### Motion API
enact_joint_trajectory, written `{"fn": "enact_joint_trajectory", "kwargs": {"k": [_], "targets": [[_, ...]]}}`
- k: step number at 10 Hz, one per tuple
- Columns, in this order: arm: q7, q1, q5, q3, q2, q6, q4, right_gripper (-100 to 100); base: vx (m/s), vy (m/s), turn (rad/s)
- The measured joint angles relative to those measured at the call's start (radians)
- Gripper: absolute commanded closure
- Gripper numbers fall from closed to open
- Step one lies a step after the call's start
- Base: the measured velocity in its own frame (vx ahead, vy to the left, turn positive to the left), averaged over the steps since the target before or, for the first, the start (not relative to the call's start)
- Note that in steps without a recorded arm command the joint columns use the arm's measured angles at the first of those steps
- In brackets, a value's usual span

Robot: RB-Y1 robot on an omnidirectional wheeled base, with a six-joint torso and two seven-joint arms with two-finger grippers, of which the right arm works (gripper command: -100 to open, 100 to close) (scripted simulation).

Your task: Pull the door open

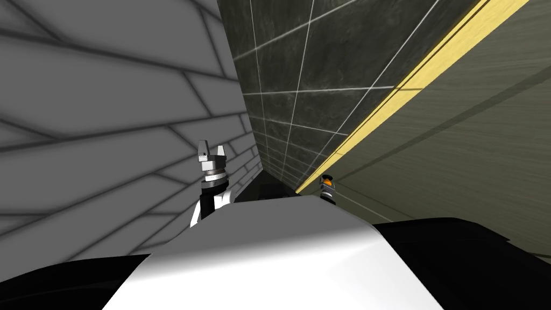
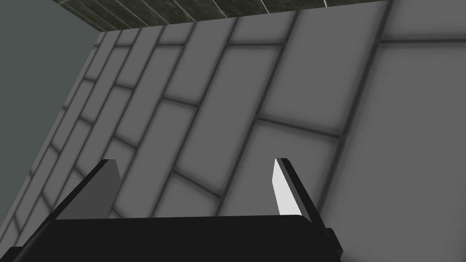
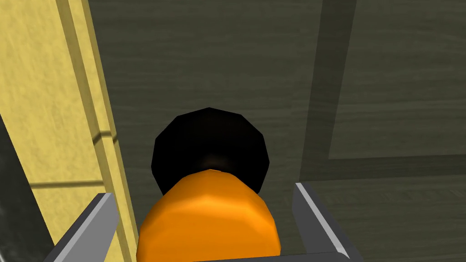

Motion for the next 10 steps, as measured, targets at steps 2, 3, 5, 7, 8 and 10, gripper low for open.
{"fn": "enact_joint_trajectory", "kwargs": {"k": [2, 3, 5, 7, 8, 10], "targets": [[0.004, 0.000, -0.001, -0.002, 0.000, 0.000, -0.001, 100, -0.021, -0.003, 0.010], [0.005, -0.001, 0.000, -0.001, 0.000, 0.001, -0.001, 100, -0.009, 0.002, 0.005], [0.006, 0.000, 0.000, 0.000, 0.001, 0.002, -0.001, 100, 0.000, 0.000, 0.000], [0.001, 0.000, 0.005, 0.007, -0.006, 0.000, -0.005, 100, -0.172, 0.020, 0.058], [-0.001, 0.007, 0.011, 0.014, -0.010, 0.001, -0.022, 100, -0.218, 0.031, 0.055], [-0.003, 0.019, 0.024, 0.037, -0.011, 0.006, -0.045, 100, -0.201, 0.033, 0.045]]}}
